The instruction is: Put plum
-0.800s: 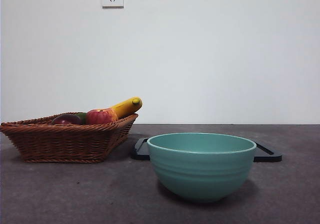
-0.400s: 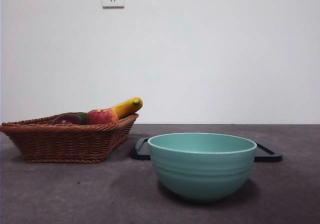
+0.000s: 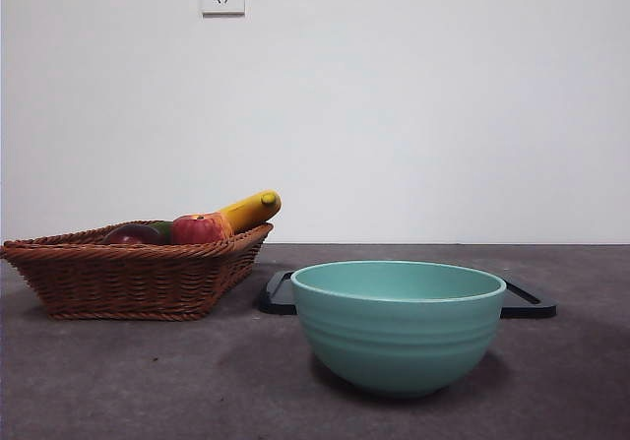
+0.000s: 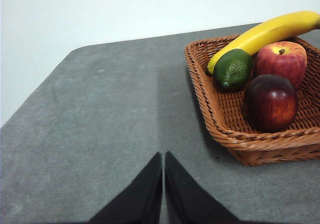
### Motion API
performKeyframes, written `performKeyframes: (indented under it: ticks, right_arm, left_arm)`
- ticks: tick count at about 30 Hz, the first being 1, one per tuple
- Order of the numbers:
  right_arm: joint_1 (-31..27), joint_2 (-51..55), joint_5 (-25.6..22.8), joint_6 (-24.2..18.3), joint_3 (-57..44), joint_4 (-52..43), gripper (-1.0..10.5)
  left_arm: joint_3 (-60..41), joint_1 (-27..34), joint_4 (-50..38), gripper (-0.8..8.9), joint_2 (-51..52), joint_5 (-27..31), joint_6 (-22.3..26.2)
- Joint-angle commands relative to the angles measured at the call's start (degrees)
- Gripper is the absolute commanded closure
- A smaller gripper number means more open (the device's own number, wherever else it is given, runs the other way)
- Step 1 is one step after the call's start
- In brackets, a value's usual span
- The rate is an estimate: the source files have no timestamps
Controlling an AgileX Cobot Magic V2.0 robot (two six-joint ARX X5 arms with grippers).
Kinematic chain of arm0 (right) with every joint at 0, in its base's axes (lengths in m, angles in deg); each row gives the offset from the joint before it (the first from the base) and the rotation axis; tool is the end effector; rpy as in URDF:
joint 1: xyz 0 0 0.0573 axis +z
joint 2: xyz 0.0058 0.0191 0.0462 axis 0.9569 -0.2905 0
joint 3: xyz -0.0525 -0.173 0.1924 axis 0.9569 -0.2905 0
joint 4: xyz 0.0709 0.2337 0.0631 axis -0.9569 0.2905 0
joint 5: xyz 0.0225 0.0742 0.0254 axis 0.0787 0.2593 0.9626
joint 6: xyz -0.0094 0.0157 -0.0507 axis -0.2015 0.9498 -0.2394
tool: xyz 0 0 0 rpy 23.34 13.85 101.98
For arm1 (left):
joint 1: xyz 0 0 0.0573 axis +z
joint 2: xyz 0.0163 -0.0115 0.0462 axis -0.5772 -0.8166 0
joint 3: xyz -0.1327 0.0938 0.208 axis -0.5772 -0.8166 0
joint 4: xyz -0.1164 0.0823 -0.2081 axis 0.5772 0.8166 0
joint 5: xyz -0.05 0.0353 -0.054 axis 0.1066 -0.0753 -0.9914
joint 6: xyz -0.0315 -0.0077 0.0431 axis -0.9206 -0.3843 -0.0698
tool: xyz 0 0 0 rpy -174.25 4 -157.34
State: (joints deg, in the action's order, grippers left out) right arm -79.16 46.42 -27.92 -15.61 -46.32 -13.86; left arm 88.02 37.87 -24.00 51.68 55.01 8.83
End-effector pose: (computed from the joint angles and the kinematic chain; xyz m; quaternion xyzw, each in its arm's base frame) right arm 0.0962 -0.0101 0.1657 0.0027 0.0153 -0.0525 0.9985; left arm 0.0948 0.0030 0.1567 0.0680 0.0764 -0.0061 0.9947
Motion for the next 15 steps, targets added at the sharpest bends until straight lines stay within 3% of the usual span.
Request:
performKeyframes:
  ticks: [1,9,15]
  right_arm:
    - [0.07,0.17,-0.02,0.61,-0.59,0.2,9.4]
    - [0.35,0.17,0.15,0.61,-0.59,8.0,9.4]
    - [0.68,0.17,0.39,0.83,-0.59,7.67,9.4]
  left_arm:
    - [-1.16,0.11,0.42,8.06,0.04,0.13,-0.17]
    - [-1.16,0.11,0.39,8.06,0.04,0.13,-0.17]
    - [-1.16,0.11,0.39,8.06,0.04,0.13,-0.17]
